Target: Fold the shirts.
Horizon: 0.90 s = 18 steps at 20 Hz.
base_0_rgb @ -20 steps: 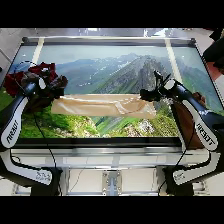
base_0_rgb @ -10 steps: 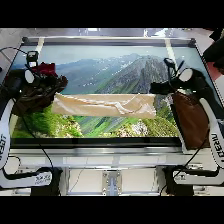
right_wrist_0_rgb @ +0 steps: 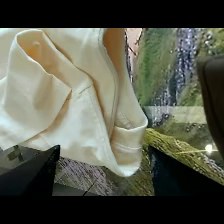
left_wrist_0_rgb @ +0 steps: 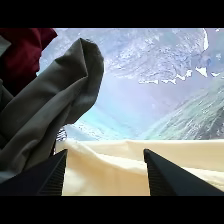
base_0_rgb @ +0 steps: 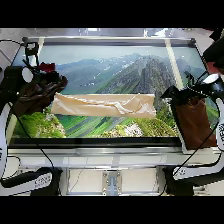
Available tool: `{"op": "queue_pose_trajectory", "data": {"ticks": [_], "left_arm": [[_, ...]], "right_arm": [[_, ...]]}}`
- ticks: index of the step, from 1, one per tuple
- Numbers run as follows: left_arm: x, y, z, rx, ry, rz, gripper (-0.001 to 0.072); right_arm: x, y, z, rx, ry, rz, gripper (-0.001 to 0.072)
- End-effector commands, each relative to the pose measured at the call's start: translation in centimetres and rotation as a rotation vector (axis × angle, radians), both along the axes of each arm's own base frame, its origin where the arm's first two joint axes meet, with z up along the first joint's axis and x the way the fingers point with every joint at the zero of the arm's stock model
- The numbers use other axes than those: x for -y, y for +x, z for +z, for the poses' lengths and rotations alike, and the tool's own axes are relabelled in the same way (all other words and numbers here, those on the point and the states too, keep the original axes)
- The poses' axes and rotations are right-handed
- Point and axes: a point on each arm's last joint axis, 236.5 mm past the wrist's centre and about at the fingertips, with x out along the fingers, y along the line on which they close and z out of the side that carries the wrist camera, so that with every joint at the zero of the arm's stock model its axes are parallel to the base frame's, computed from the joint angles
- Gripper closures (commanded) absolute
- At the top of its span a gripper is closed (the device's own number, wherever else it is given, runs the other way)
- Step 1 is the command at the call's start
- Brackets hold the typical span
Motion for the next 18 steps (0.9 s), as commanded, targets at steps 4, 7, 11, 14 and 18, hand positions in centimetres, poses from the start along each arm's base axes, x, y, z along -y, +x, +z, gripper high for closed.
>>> {"op": "queue_pose_trajectory", "data": {"ticks": [4, 7, 11, 14, 18], "left_arm": [[2.3, -0.1, 0.2, 0.005, -0.001, -0.048, 0.0153], [2.7, -0.2, 0.2, 0.005, 0.0, -0.057, 0.0153], [2.8, -0.2, 0.2, 0.003, -0.001, -0.059, 0.0153], [2.8, -0.2, 0.2, 0.003, 0.0, -0.059, 0.0153], [3.1, 0.0, -1.1, -0.024, -0.011, -0.059, 0.0153]], "right_arm": [[-1.2, 1.3, -5.3, -0.035, 0.102, 0.015, 0.0075], [-1.6, 1.4, -6.5, -0.042, 0.123, 0.022, 0.0075], [-3.3, 2.4, -7.2, -0.011, 0.122, 0.046, 0.0084], [-5.5, 2.6, -8.2, -0.016, 0.13, 0.075, 0.0084], [-8.9, 2.0, -8.2, -0.032, 0.169, 0.143, 0.0103]]}}
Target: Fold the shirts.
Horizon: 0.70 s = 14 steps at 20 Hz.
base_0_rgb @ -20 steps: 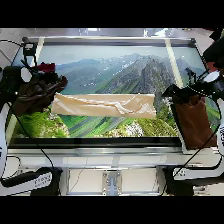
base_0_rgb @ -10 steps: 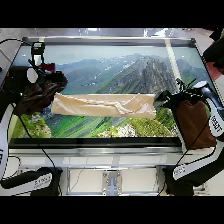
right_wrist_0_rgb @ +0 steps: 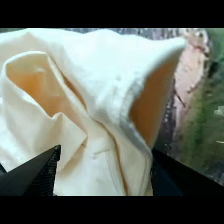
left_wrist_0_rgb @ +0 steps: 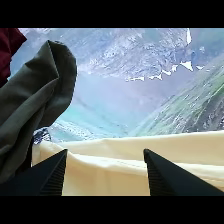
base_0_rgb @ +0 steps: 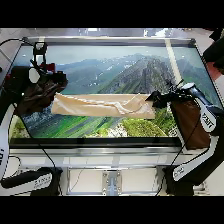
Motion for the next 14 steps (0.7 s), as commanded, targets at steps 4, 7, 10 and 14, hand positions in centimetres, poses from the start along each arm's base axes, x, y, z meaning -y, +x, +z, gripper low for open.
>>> {"op": "queue_pose_trajectory", "data": {"ticks": [4, 7, 10, 14], "left_arm": [[2.6, 0.0, -3.7, -0.093, -0.079, -0.017, 0.0158], [6.1, -1.0, -6.9, -0.19, -0.099, -0.074, 0.0278], [10.9, -3.1, -10.9, -0.302, -0.061, -0.187, 0.051], [19.1, -6.8, -15.1, -0.385, -0.019, -0.382, 0.0695]], "right_arm": [[-5.9, -1.0, 4.7, 0.038, 0.212, 0.108, 0.0489], [-6.4, -1.8, 8.0, 0.072, 0.239, 0.155, 0.0691], [-6.7, -2.7, 11.4, 0.126, 0.239, 0.194, 0.0694], [-6.8, -3.2, 16.1, 0.215, 0.215, 0.188, 0.0695]]}}
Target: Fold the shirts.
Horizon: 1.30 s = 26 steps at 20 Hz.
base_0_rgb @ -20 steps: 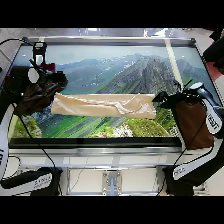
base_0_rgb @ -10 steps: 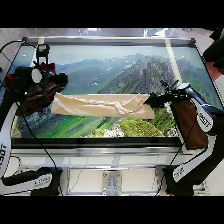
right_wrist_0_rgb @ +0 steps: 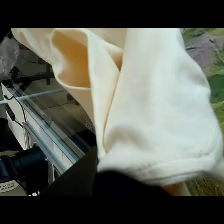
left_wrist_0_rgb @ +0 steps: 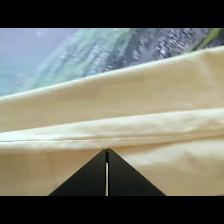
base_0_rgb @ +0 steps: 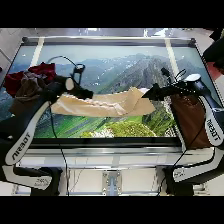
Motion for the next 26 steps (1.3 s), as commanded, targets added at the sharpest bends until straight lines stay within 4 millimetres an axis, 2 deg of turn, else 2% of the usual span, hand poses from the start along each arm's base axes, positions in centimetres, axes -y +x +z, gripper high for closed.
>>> {"op": "queue_pose_trajectory", "data": {"ticks": [1, 4, 5, 7, 9, 10, 12, 15, 17, 19, 21, 23, 26], "left_arm": [[7.1, -3.6, -3.7, -0.063, 0.013, -0.177, 0.0695], [12.4, -5.6, -5.7, -0.034, 0.006, -0.286, 0.0695], [13.9, -5.9, -5.9, -0.009, -0.007, -0.309, 0.0695], [16.3, -5.6, -5.1, 0.057, -0.053, -0.328, 0.0695], [17.1, -4.6, -3.7, 0.108, -0.085, -0.322, 0.0694], [16.7, -3.8, -2.8, 0.124, -0.094, -0.307, 0.0694], [14.1, -1.5, -0.1, 0.185, -0.076, -0.272, 0.0695], [5.5, 1.9, 5.0, 0.273, 0.053, -0.192, 0.0694], [-0.3, 3.0, 8.4, 0.299, 0.071, -0.083, 0.0695], [-5.0, 3.4, 11.3, 0.326, 0.076, 0.013, 0.0695], [-8.6, 3.0, 13.3, 0.338, 0.084, 0.085, 0.0695], [-10.9, 2.2, 14.3, 0.325, 0.094, 0.13, 0.0695], [-12.4, 0.9, 13.9, 0.268, 0.112, 0.157, 0.0695]], "right_arm": [[-0.4, -0.9, 4.3, 0.058, 0.005, -0.009, 0.0695], [-0.5, -1.5, 6.8, 0.115, -0.004, -0.014, 0.0696], [-0.5, -1.6, 7.4, 0.121, -0.005, -0.022, 0.0695], [-0.6, -2.0, 8.5, 0.142, -0.007, -0.024, 0.0696], [-0.6, -2.2, 9.1, 0.156, -0.009, -0.025, 0.0696], [-0.6, -2.2, 9.3, 0.161, -0.009, -0.021, 0.0696], [-0.5, -1.8, 10.2, 0.157, -0.007, -0.043, 0.0696], [-1.6, -1.0, 12.7, 0.194, -0.004, -0.053, 0.0696], [-4.0, 0.0, 14.5, 0.254, 0.0, -0.057, 0.0697], [-7.6, 1.0, 15.7, 0.329, 0.009, -0.061, 0.0698], [-11.9, 1.5, 15.0, 0.344, 0.027, -0.052, 0.0698], [-17.1, 1.6, 12.8, 0.323, 0.046, -0.036, 0.0698], [-25.4, 1.8, 8.7, 0.322, 0.075, -0.059, 0.0697]]}}
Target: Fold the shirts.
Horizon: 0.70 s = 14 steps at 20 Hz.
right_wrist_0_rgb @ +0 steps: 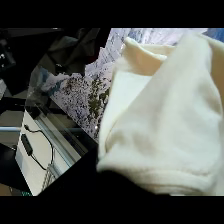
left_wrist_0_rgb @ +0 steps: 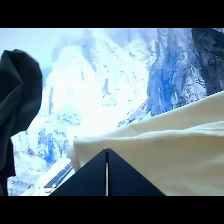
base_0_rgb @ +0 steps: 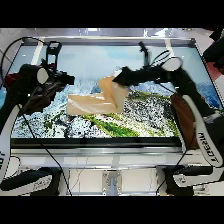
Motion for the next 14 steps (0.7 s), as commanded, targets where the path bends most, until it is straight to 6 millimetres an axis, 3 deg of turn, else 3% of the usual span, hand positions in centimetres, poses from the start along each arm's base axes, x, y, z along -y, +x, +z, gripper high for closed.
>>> {"op": "queue_pose_trajectory", "data": {"ticks": [1, 3, 4, 5, 6, 7, 8, 11, 12, 14], "left_arm": [[-2.6, -1.7, 0.0, -0.062, 0.016, 0.052, 0.0695], [-2.7, -2.0, -0.2, -0.077, 0.019, 0.053, 0.0695], [-2.7, -2.0, -0.2, -0.077, 0.019, 0.053, 0.0695], [-2.7, -2.0, -0.2, -0.077, 0.019, 0.053, 0.0695], [-2.7, -2.0, -0.2, -0.076, 0.02, 0.053, 0.0695], [-2.7, -2.0, -0.2, -0.076, 0.02, 0.053, 0.0695], [-2.7, -2.0, -0.2, -0.076, 0.02, 0.053, 0.0695], [-2.7, -2.0, -0.2, -0.078, 0.02, 0.053, 0.0695], [-2.7, -2.0, -0.2, -0.078, 0.02, 0.053, 0.0695], [-2.7, -2.0, -0.2, -0.078, 0.02, 0.053, 0.0694]], "right_arm": [[-9.0, 0.5, -3.7, 0.016, 0.045, -0.058, 0.0698], [-13.5, 0.5, -6.0, 0.017, 0.068, -0.088, 0.0696], [-15.3, 0.8, -6.3, 0.029, 0.095, -0.126, 0.0658], [-16.7, 1.1, -6.1, 0.045, 0.123, -0.163, 0.0441], [-17.9, 1.2, -5.3, 0.07, 0.146, -0.181, 0.0148], [-18.6, 1.0, -4.3, 0.1, 0.155, -0.168, 0.0085], [-18.8, 0.7, -3.5, 0.125, 0.15, -0.137, 0.0086], [-16.6, 0.6, -2.7, 0.219, 0.026, 0.013, 0.0092], [-14.8, 1.0, -3.3, 0.226, -0.041, 0.061, 0.0092], [-9.0, 2.1, -6.1, 0.177, -0.221, 0.125, 0.0093]]}}
